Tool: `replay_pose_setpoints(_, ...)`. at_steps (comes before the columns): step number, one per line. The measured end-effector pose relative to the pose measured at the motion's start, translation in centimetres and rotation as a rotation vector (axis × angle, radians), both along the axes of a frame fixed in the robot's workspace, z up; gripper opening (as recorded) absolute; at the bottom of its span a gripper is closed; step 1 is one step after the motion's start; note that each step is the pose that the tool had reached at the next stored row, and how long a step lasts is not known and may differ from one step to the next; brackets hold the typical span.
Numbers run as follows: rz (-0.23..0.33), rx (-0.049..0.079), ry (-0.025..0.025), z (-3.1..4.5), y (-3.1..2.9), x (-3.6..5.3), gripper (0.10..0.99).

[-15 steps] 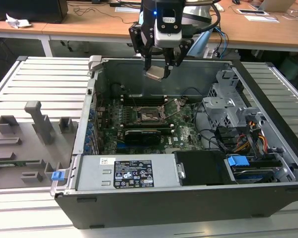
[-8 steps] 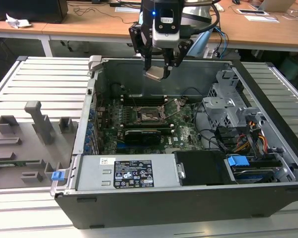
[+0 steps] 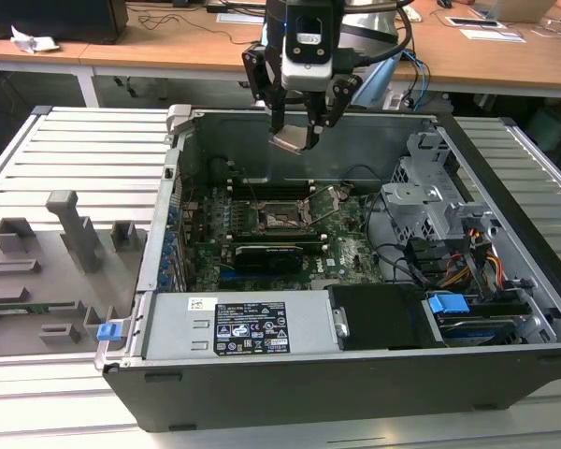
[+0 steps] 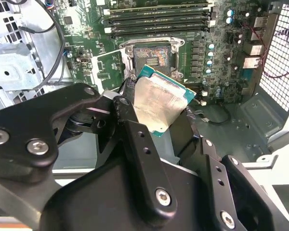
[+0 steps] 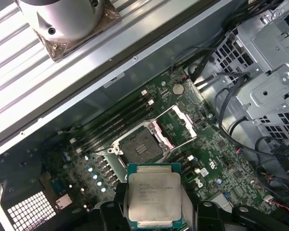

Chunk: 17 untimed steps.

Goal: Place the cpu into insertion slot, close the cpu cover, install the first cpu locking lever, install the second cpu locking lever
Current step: 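Place the cpu into insertion slot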

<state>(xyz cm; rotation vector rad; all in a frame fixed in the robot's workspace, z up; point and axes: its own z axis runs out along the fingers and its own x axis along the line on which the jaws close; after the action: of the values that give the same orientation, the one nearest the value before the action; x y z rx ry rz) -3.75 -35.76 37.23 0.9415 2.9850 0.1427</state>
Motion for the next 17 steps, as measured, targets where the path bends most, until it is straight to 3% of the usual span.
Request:
replay_pose_setpoints(13,-0.058,0.000,-0.0001,-0.12,0.00,-0.19,0.533)
replay_pose_setpoints(17,-0.120,0.000,-0.0001,-0.20,0.00,-0.19,0.533)
